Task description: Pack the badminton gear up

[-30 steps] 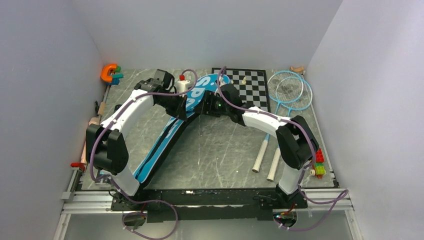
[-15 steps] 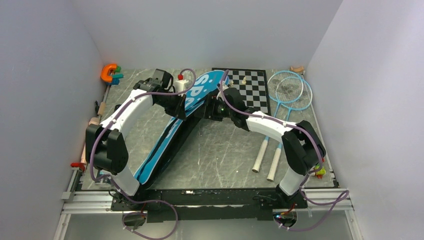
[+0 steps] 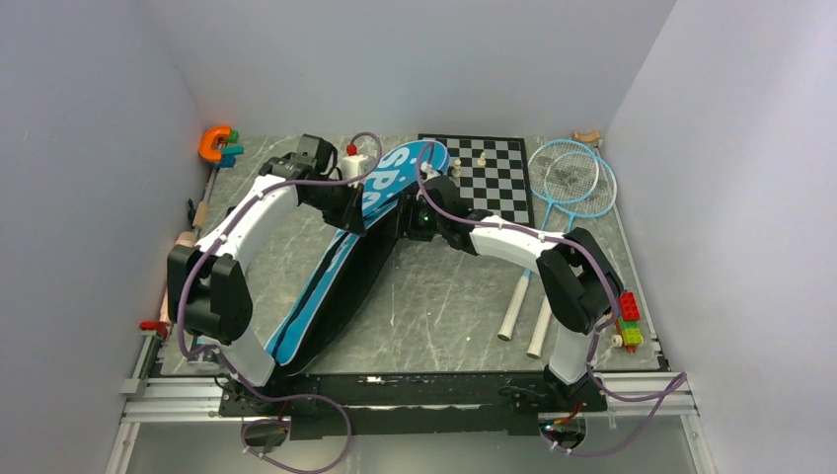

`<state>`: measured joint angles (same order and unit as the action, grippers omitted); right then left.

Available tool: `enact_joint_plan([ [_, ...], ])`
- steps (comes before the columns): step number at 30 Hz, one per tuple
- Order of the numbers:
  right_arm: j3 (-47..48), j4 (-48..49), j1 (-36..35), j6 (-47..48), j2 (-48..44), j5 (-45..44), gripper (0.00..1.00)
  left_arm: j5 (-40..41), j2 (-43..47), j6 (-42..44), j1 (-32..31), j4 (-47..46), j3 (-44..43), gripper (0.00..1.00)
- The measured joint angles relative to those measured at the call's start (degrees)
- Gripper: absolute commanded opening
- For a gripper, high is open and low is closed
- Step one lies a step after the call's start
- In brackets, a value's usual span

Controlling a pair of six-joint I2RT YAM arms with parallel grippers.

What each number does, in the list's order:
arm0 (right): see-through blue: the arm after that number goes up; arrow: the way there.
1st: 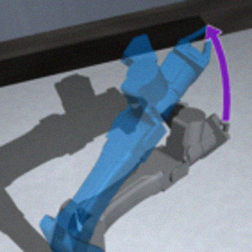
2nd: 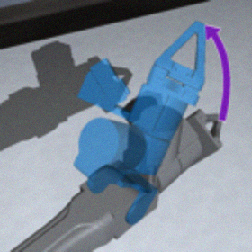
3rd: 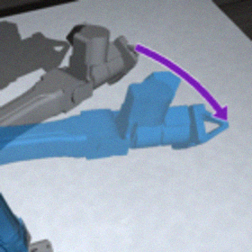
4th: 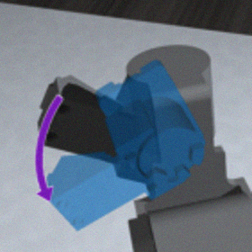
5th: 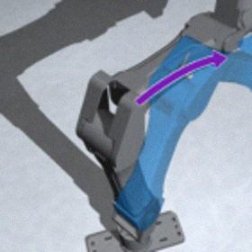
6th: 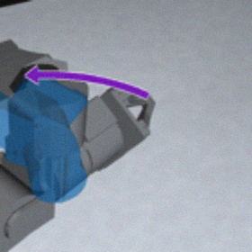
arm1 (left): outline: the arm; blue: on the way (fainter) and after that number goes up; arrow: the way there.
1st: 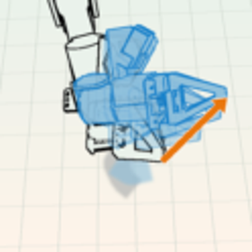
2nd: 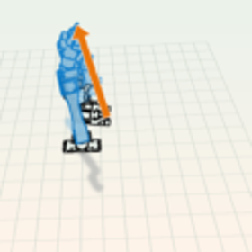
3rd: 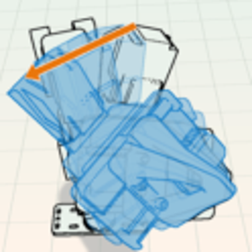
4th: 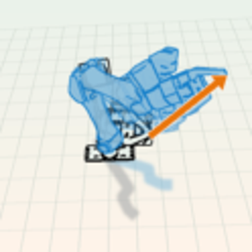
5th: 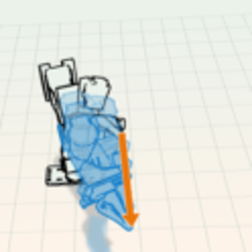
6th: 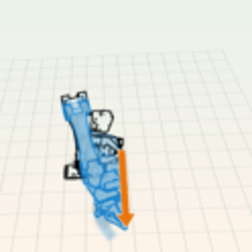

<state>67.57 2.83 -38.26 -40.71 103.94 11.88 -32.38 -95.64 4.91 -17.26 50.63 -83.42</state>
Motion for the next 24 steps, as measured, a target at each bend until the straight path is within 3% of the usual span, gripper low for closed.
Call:
enact_joint_plan([
  [4,-0.2,-1.3,0.0,0.9,0.0,-3.3,0.64,-1.9,0.0,-0.4,2.4,0.7,-1.3,0.0],
  [8,-1.9,-2.3,0.0,1.4,-0.1,-5.9,0.63,-4.3,0.0,-1.4,5.9,0.7,-2.5,0.0],
  [13,-2.6,-2.8,0.0,1.5,-0.1,-6.9,0.46,-6.7,0.2,-2.1,7.8,0.7,-2.6,0.0],
  [18,-1.7,-3.0,0.0,2.0,-0.1,-7.1,0.0,-8.4,0.7,-2.6,7.8,0.6,-2.4,0.0],
  [24,3.8,-7.7,-0.4,4.8,-1.4,-10.3,0.0,-7.2,1.4,-2.5,8.1,-0.7,-1.1,0.2],
])
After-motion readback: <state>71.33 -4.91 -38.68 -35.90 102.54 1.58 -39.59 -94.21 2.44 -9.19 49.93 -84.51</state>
